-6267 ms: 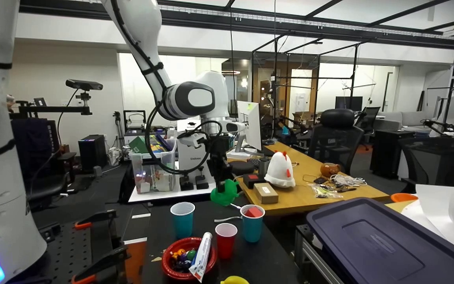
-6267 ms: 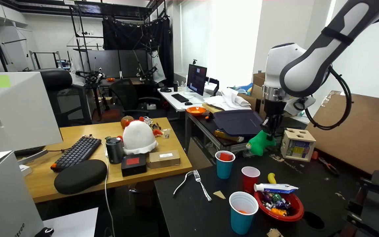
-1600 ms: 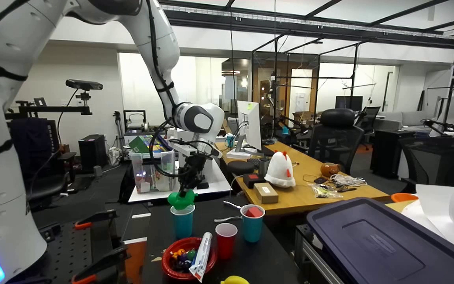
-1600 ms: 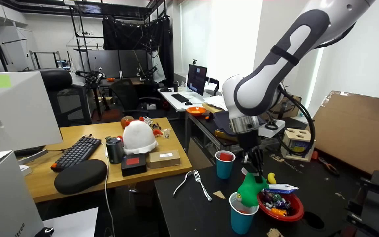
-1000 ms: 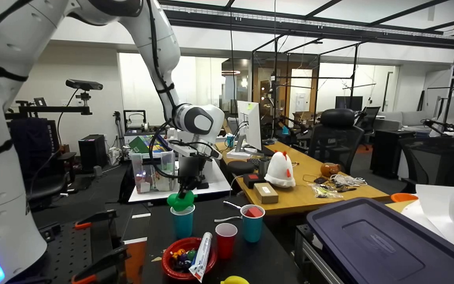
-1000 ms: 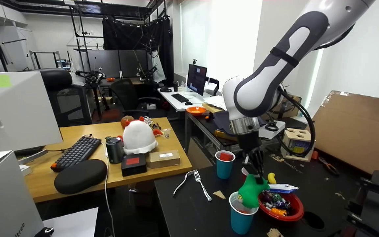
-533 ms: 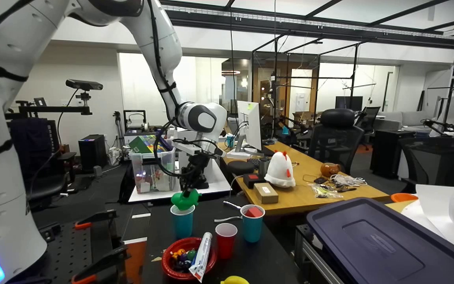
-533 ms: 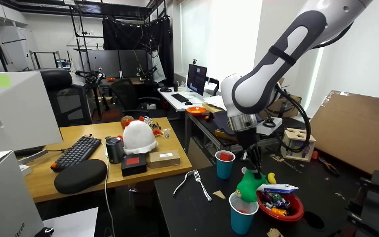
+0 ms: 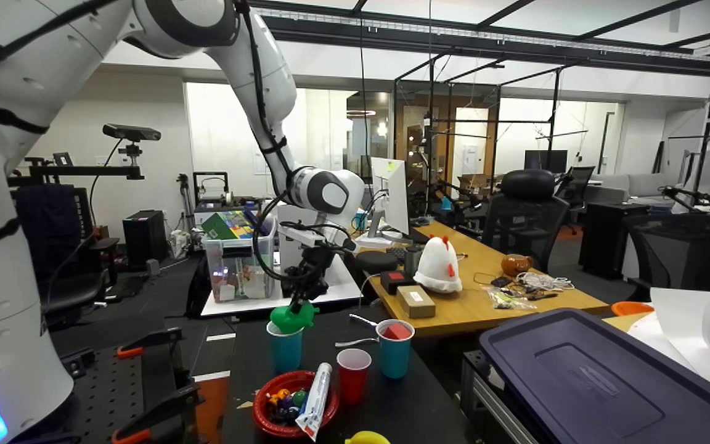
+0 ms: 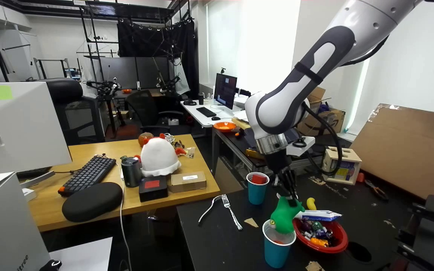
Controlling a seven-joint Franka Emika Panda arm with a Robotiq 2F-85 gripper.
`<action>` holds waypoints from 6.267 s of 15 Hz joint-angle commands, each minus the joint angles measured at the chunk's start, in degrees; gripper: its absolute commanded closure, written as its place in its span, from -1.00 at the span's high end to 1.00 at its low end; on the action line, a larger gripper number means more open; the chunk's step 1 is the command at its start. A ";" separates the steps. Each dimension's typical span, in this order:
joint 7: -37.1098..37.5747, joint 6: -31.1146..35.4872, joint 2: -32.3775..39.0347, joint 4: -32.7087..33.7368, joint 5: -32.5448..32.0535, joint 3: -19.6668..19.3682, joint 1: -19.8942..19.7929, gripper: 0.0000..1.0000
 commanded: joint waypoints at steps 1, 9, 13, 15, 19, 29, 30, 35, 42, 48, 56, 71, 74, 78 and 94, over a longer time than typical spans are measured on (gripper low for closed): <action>-1.11 -3.89 2.48 4.58 -0.72 -0.23 0.09 -0.95; -3.57 -8.18 5.66 10.48 -0.69 1.38 1.00 -0.95; -2.49 -12.22 6.04 11.73 -0.96 1.88 2.92 -0.95; -2.21 -13.32 5.74 11.54 -0.92 1.91 3.66 -0.95; -0.86 -13.54 4.99 11.00 -1.92 1.22 5.04 -0.95; 6.95 -13.49 4.89 10.73 -7.54 -1.86 6.64 -0.95; 7.17 -13.58 5.04 10.88 -7.60 -1.95 6.72 -0.95; 7.92 -13.85 5.61 11.81 -7.56 -1.85 7.11 -0.95; 7.08 -17.01 7.70 15.96 -7.62 -1.68 7.59 -0.95; 7.16 -20.50 10.09 19.59 -7.55 -1.86 7.65 -0.95; 7.26 -23.94 13.09 24.59 -8.29 -2.12 8.23 -0.95; 8.91 -35.77 18.16 34.50 -8.16 -1.67 10.79 -0.95; 9.96 -37.77 19.43 36.15 -8.26 -1.77 11.20 -0.95; 11.41 -40.13 20.94 38.63 -9.19 -2.27 12.13 -0.95; 15.61 -41.34 23.49 42.60 -13.72 -3.62 15.11 -0.95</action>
